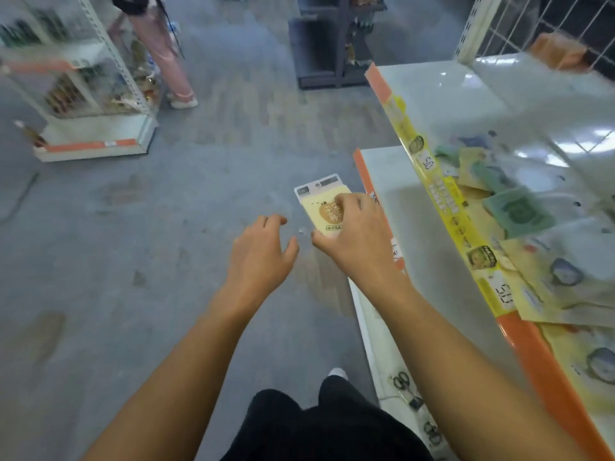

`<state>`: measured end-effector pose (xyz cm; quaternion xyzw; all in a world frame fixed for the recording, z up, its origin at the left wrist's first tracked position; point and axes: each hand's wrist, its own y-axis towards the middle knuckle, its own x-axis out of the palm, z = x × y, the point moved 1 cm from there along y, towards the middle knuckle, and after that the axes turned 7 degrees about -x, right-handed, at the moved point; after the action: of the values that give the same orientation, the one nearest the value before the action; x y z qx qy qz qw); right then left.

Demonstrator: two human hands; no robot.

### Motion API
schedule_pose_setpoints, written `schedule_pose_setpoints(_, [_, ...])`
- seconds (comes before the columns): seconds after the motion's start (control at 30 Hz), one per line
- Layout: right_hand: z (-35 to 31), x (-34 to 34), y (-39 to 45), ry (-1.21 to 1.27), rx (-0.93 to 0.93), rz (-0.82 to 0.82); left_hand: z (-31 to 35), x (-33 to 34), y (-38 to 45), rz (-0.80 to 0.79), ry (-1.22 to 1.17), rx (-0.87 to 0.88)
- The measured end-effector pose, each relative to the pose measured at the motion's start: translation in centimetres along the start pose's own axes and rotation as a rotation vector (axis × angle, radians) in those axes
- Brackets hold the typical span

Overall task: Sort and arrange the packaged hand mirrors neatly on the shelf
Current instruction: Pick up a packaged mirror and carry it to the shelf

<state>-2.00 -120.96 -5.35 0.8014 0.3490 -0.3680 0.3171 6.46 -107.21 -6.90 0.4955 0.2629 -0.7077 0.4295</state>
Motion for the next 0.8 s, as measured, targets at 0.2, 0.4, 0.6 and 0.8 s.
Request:
schedule_pose_setpoints(0.2, [1.0, 0.7, 6.1, 0.007, -0.044, -0.037, 1.4, 0.7, 5.2, 0.026, 0.015, -0.057])
schedule_pose_setpoints(0.4, [1.5, 1.8, 10.5, 0.029, -0.069, -0.049, 1.8, 0.8, 10.4, 0.056, -0.016, -0.061])
schedule_pose_setpoints(0.6, [1.4, 3.8, 15.0, -0.046, -0.053, -0.044, 0.8, 1.8, 16.3, 0.02, -0.061, -0.019])
schedule_pose_setpoints(0.8, [0.4, 6.4, 22.1, -0.104, 0.018, -0.007, -0.5, 1.7, 25.2, -0.016, -0.086, 0.068])
